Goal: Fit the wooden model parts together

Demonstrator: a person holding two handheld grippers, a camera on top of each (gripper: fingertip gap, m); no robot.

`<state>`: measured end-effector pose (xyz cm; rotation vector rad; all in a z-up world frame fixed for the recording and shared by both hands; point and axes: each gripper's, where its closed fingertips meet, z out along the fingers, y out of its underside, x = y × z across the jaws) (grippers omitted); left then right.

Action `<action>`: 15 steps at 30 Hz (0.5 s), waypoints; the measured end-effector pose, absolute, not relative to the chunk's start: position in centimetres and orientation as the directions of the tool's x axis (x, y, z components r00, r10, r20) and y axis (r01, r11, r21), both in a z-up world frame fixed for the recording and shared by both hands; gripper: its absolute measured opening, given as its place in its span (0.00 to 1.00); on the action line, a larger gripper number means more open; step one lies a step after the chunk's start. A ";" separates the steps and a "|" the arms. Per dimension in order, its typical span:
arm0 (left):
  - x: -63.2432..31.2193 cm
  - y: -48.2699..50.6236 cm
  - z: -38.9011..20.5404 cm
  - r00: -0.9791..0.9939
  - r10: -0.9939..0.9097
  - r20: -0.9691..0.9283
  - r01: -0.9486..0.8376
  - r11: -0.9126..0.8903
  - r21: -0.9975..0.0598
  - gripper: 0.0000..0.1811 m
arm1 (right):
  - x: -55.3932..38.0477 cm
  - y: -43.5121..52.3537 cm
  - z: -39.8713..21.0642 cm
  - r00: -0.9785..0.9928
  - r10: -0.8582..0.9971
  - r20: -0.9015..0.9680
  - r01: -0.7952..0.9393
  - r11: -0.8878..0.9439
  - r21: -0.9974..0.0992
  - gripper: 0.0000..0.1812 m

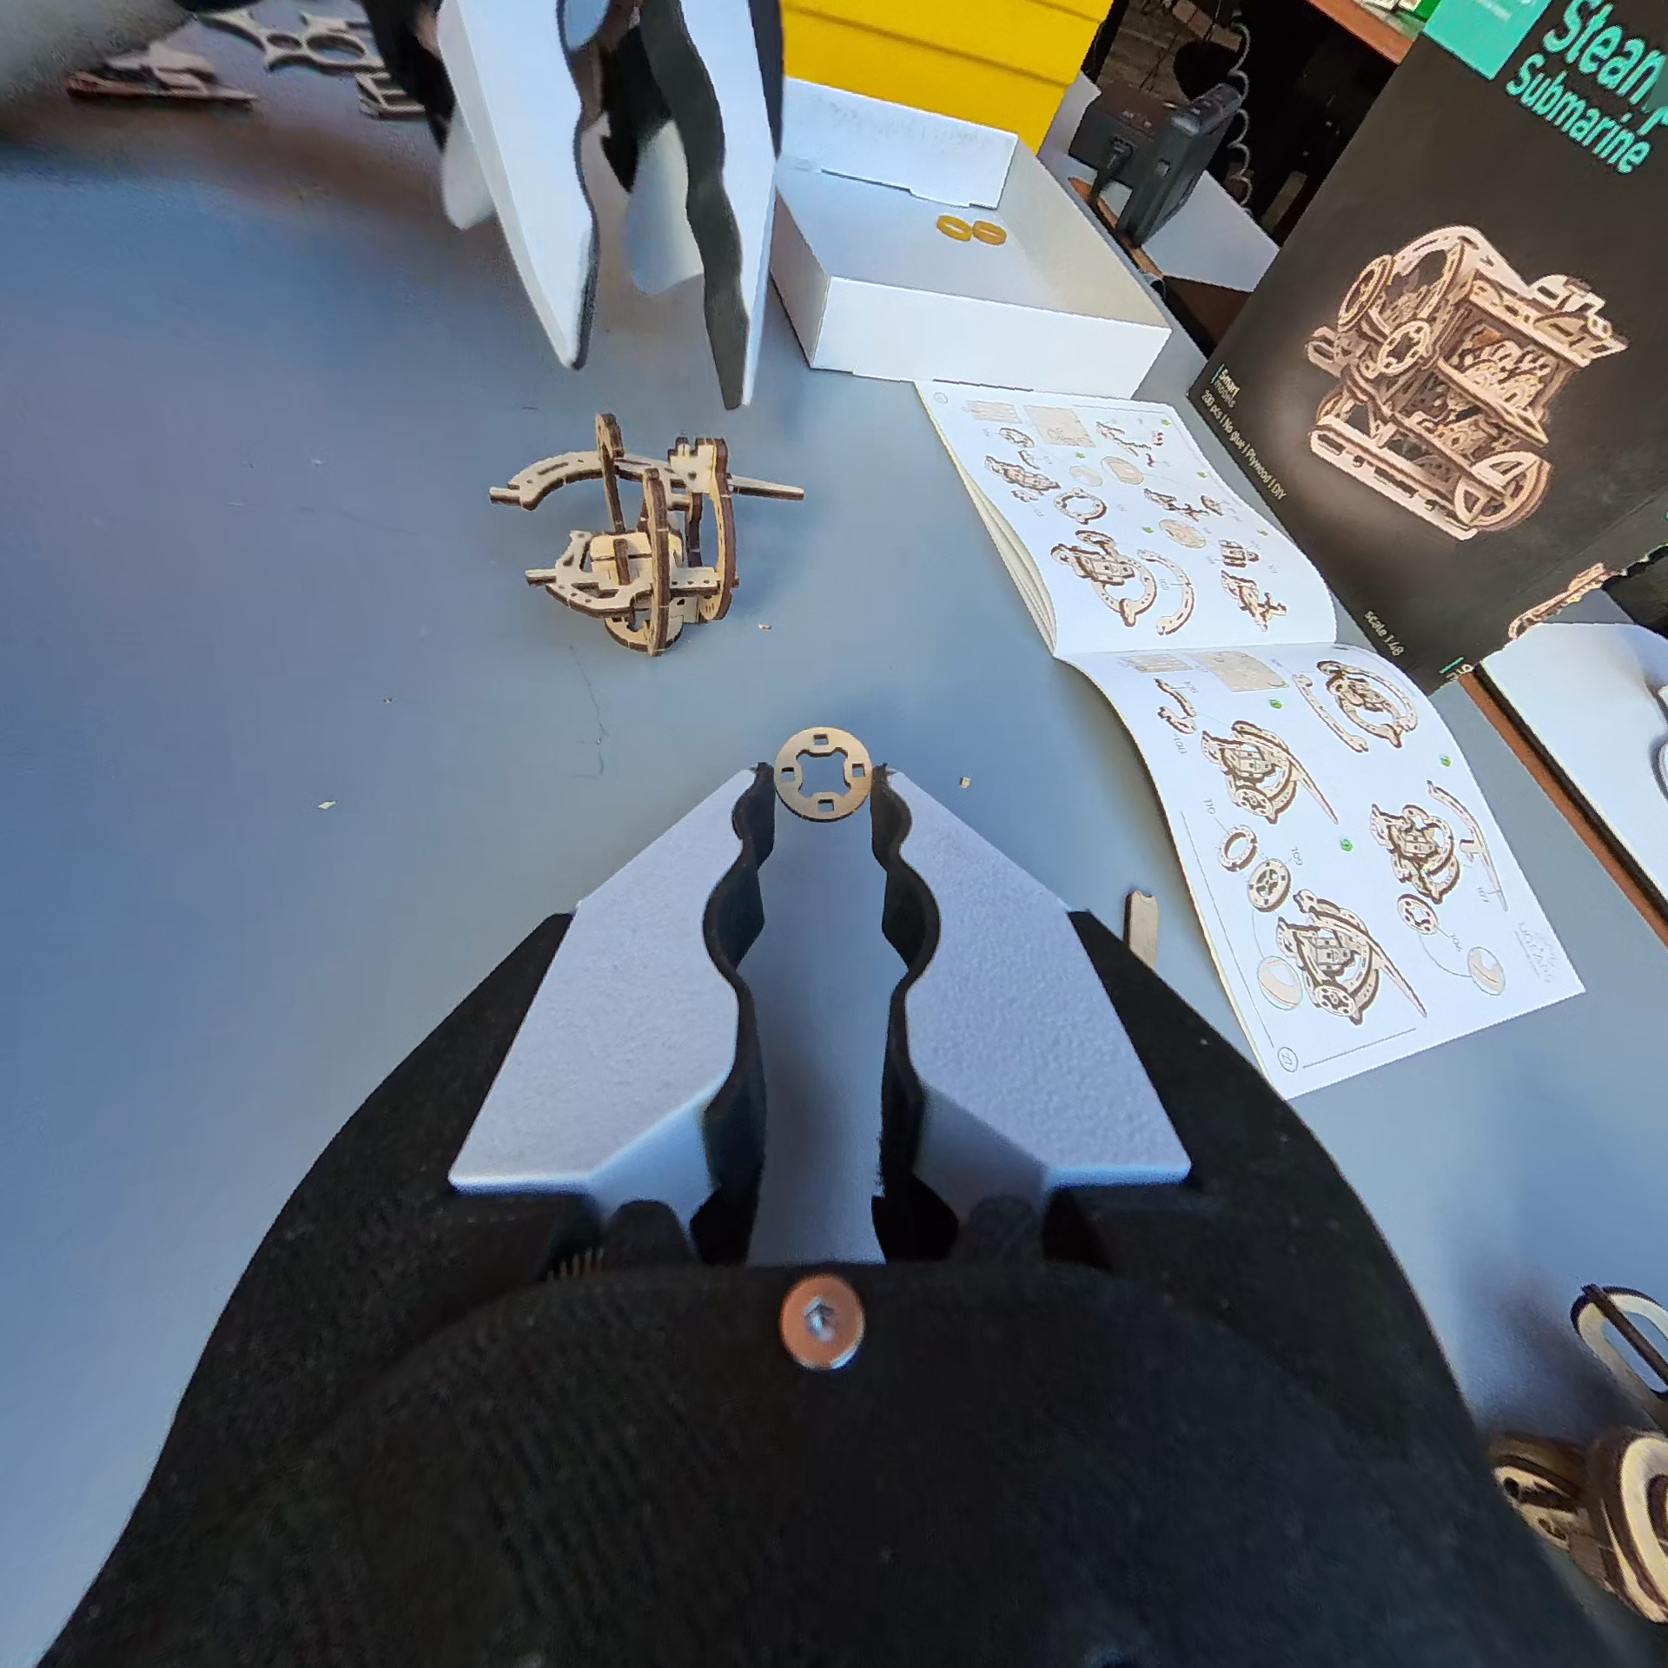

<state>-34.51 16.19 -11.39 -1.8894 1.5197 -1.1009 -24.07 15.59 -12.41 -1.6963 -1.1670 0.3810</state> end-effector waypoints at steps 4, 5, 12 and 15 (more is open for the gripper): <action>-34.2 15.4 -10.4 0.280 -0.903 0.325 -0.509 -0.427 -0.747 0.25 | -23.6 15.7 -11.6 0.516 0.824 0.235 0.471 -0.044 -0.881 0.11; -34.6 15.8 -10.8 0.379 -0.878 0.294 -0.503 -0.462 -0.731 0.26 | -23.5 15.7 -11.3 0.522 0.820 0.233 0.459 -0.041 -0.887 0.11; -34.2 14.8 -11.4 0.647 -0.685 0.336 -0.311 -0.639 -0.704 0.27 | -22.9 16.0 -11.1 0.542 0.815 0.205 0.426 -0.057 -0.903 0.11; -34.0 14.6 -12.6 0.674 -0.663 0.326 -0.317 -0.657 -0.684 0.26 | -22.7 15.9 -10.8 0.549 0.810 0.206 0.416 -0.051 -0.908 0.11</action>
